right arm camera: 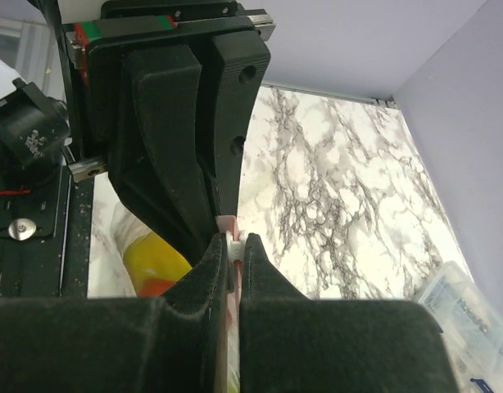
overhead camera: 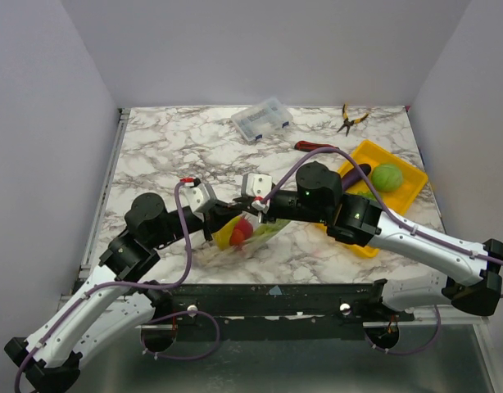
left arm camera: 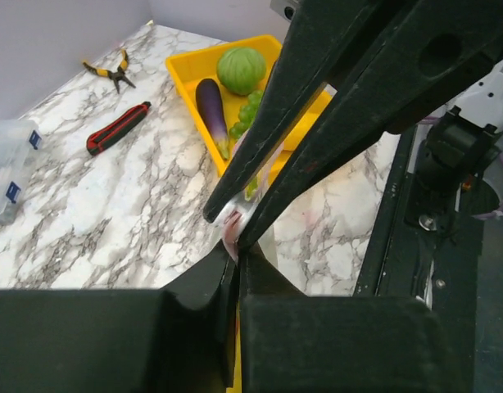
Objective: Place the food in the zip-top bag and seal the zipper
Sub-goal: Zip the zipper food storage bag at the center of the board.
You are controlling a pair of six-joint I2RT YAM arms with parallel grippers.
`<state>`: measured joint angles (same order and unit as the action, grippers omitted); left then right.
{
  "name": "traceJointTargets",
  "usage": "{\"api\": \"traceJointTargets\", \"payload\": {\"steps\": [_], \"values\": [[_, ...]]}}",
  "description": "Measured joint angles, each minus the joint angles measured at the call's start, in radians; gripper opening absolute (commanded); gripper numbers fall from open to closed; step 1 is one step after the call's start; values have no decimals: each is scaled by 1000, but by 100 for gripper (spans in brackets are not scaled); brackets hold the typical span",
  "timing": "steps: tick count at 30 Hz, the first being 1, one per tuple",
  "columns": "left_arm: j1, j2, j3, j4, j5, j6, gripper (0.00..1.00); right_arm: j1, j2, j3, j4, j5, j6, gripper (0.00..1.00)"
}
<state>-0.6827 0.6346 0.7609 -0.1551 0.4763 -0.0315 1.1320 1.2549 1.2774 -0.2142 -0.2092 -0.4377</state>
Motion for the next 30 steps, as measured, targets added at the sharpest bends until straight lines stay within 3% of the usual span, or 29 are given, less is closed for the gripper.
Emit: {"api": "traceJointTargets", "payload": {"steps": [12, 30], "values": [[2, -47, -37, 34, -33, -8, 0, -3, -69, -73, 17, 18, 11, 0], [27, -87, -55, 80, -116, -64, 0, -22, -291, -276, 6, 177, 62, 0]]}}
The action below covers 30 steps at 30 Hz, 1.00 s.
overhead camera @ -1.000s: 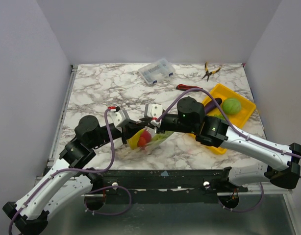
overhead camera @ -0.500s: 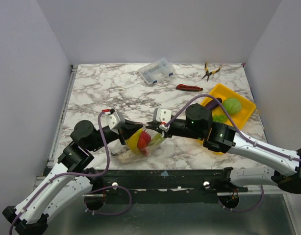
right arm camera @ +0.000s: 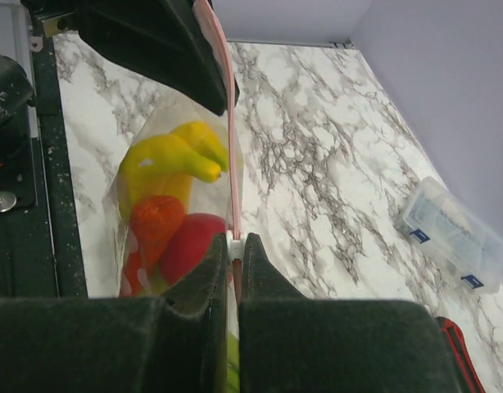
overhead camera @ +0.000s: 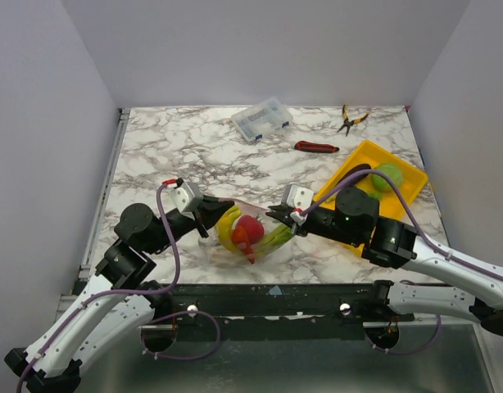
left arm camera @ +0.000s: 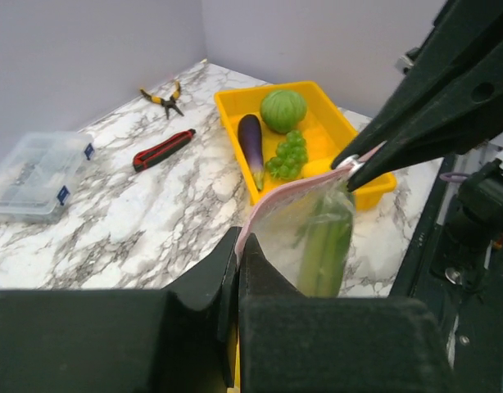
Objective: Place the food in the zip-top bag and seal the zipper
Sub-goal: Zip the zipper food storage bag at the center of the board.
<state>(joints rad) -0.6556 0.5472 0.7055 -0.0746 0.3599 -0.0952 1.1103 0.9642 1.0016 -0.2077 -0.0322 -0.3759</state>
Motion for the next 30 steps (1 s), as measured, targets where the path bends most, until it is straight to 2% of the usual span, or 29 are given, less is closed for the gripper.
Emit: {"api": "traceJointTargets", "payload": {"steps": [16, 22, 23, 24, 27, 30], "values": [[55, -37, -18, -33, -394, -21, 0, -5, -206, -174, -24, 120, 114, 0], [60, -50, -27, -35, -448, -25, 0, -5, -212, -202, -16, 125, 147, 0], [60, -50, -28, -37, -451, -25, 0, -5, -212, -203, -14, 126, 153, 3], [60, -50, -29, -37, -455, -25, 0, -5, -210, -203, -9, 126, 160, 14], [61, -43, -29, -40, -483, -21, 0, -5, -195, -203, 12, 133, 194, 57], [77, -26, -29, -41, -530, -17, 0, -5, -160, -201, 12, 166, 232, 72]]}}
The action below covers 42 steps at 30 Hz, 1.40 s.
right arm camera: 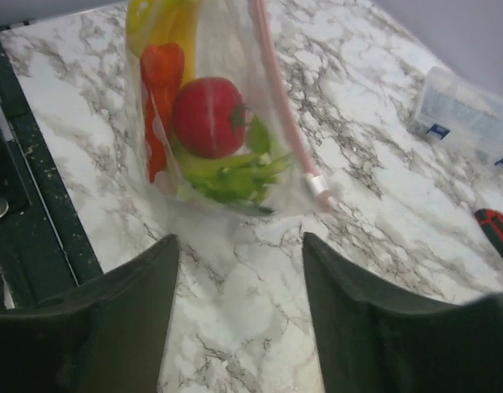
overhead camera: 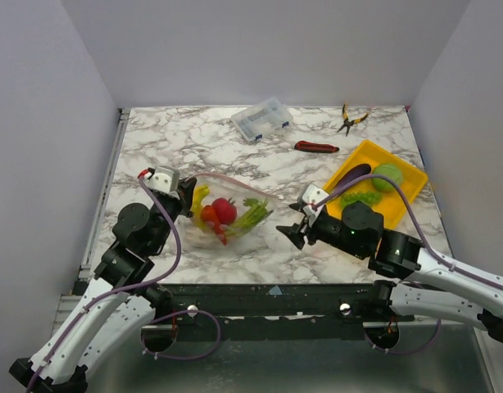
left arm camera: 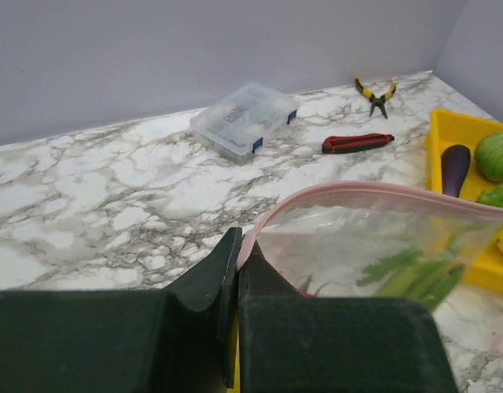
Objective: Place the food in the zip-top bag and seal the zipper
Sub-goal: Zip the zipper food storage bag at the center of the board, then place the zipper food storage bag at the center of the board.
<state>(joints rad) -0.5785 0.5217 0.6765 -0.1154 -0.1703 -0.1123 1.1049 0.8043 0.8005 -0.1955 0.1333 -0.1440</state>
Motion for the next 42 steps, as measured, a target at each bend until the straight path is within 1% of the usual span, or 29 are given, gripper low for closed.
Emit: {"api": "traceJointTargets", "payload": {"steps": [3, 9, 12, 17, 21, 22, 24, 25, 28, 29, 32, 34, 38, 42], "values": [[10, 28, 2, -2, -31, -1, 0, 0, 65, 26, -13, 56, 52, 78], [45, 134, 53, -57, -90, -40, 0, 0, 159, 146, -63, 176, 156, 80], [100, 223, 114, -102, -116, -99, 0, 0, 154, 175, -68, 212, 193, 81], [176, 351, 200, -185, -124, -181, 0, 0, 111, 169, -76, 248, 233, 83], [247, 428, 225, -237, -135, -257, 0, 0, 71, 145, -78, 270, 257, 83], [265, 441, 227, -249, -138, -277, 3, 0, 64, 140, -80, 271, 260, 83], [299, 459, 228, -270, -146, -313, 13, 0, 54, 134, -84, 274, 267, 84], [315, 466, 230, -283, -150, -330, 27, 0, 51, 131, -84, 275, 270, 84], [366, 478, 237, -323, -164, -391, 57, 0, 48, 129, -85, 277, 276, 85], [382, 478, 240, -337, -167, -410, 65, 0, 48, 129, -85, 278, 277, 85], [409, 476, 243, -355, -178, -444, 81, 0, 48, 128, -88, 286, 286, 86], [417, 470, 243, -366, -190, -461, 87, 0, 48, 128, -91, 298, 294, 88], [418, 453, 246, -388, -216, -475, 98, 0, 48, 128, -95, 340, 326, 90], [420, 429, 248, -397, -241, -475, 99, 0, 53, 129, -105, 390, 359, 92]]}}
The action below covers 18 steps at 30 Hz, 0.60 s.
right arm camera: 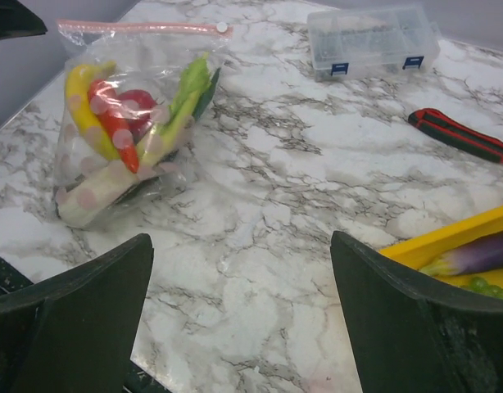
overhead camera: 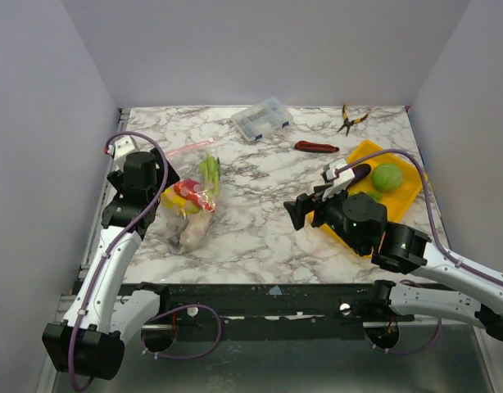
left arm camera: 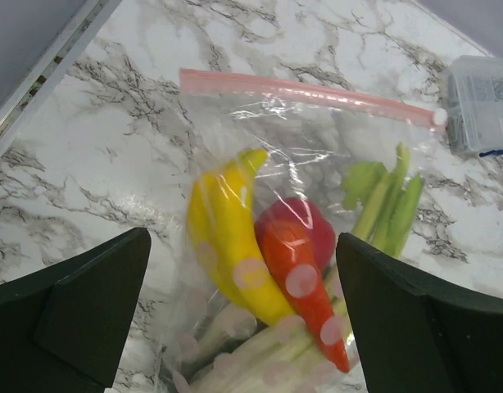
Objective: Place the food in the zip-top bag and seal the zipper
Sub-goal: Place the zipper food storage bag at the center of the board, then reset both arms
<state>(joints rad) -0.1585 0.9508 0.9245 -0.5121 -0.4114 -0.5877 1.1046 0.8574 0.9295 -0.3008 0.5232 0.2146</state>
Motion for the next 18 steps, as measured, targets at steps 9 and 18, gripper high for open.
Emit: {"api": "traceJointTargets", "payload": {"steps": [9, 18], "values": [[-15, -48, 0, 26, 57, 48, 99, 0, -1, 27, -53, 143, 52, 100], [-110, -124, 19, 92, 278, 116, 99, 0, -60, 60, -86, 272, 92, 99]]}}
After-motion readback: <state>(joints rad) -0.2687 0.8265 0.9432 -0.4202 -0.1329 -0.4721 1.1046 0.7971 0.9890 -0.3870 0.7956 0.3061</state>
